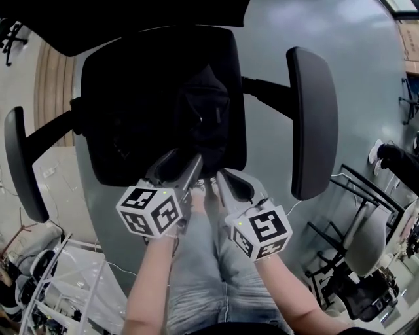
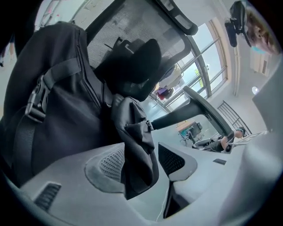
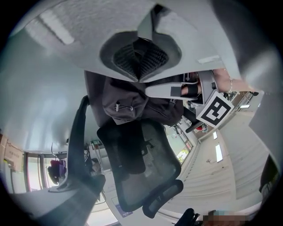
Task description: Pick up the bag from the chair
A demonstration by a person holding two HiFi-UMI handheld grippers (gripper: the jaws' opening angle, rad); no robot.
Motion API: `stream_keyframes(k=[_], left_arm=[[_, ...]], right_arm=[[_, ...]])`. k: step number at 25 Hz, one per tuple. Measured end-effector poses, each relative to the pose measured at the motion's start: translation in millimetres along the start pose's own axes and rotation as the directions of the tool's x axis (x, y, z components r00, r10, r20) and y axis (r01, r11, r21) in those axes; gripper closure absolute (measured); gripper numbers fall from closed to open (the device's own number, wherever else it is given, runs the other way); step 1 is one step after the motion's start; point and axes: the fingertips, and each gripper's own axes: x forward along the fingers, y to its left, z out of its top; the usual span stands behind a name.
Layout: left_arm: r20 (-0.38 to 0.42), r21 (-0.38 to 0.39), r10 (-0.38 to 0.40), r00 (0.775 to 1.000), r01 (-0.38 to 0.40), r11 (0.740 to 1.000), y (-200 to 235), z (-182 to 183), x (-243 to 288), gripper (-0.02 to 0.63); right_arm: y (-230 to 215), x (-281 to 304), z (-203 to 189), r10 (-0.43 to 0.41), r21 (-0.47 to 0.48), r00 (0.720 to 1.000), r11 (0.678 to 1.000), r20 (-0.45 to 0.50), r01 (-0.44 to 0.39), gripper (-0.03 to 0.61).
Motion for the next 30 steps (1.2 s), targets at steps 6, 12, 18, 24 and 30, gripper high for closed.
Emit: stream_keyframes(k=[6, 12, 18, 24, 30], left_arm=[[-0.008, -0.060, 0.004, 1.000, -0.005, 0.998, 8, -3, 15, 0.327], [0.010, -0.090, 0.026, 1.000, -0.025, 0.996, 14, 4, 28, 0.312], [-0.011, -0.079, 0.029, 1.000, -0.030, 0.996, 13, 2, 49, 0.310], [-0.026, -0.077, 0.028, 0.999, -0.029, 0.997, 12, 6, 64, 0.310], [-0.034, -0.062, 0.061, 0.998, -0.063, 0.996, 16, 4, 68, 0.351]], right_arm=[[-5, 2, -2, -0.023, 0.029, 0.999, 0.999, 0.023, 0.023, 0.578], [-8, 2, -6, -0.030, 0.033, 0.999, 0.999, 0.011, 0.029, 0.578], [-10, 3, -5, -0.034, 0.038, 0.999, 0.999, 0.014, 0.033, 0.577], [-9, -1, -2, -0.025, 0.038, 0.999, 0.999, 0.020, 0.024, 0.577], [-8, -1, -4, -0.011, 0.024, 1.000, 1.000, 0.012, 0.011, 0.577]])
